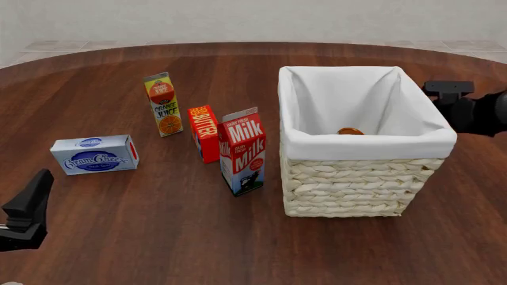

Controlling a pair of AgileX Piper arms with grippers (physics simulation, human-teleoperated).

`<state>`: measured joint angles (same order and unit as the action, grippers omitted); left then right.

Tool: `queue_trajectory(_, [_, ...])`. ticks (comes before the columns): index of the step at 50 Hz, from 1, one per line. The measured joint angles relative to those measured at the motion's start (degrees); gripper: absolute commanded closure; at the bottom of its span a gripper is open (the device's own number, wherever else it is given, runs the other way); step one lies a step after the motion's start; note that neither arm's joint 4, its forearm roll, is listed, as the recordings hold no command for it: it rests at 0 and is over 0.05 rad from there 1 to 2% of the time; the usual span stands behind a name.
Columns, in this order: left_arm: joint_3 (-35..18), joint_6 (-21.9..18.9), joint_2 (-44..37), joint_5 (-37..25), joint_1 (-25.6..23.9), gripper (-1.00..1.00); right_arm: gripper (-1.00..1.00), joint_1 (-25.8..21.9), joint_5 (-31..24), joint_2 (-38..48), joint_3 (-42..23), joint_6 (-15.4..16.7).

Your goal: Pick up the alphabet soup and the tomato sauce, and put them in the basket.

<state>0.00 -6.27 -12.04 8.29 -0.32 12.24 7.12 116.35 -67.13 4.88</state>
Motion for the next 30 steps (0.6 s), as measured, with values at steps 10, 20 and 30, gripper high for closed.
queue_trajectory(10, [0.0,0.0,0.2,-0.1,0.0,-1.0,-1.0,-0.1,0.5,0.9,0.0,-0.2])
queue_trajectory(20, [0.0,0.0,0.3,-0.2,0.0,-1.0,-1.0,-0.2,0.7,1.7,-0.1,-0.2])
queue_trajectory(30, [0.0,0.0,0.4,-0.3,-0.1,-1.0,-1.0,-0.1,1.0,2.3,-0.1,0.0])
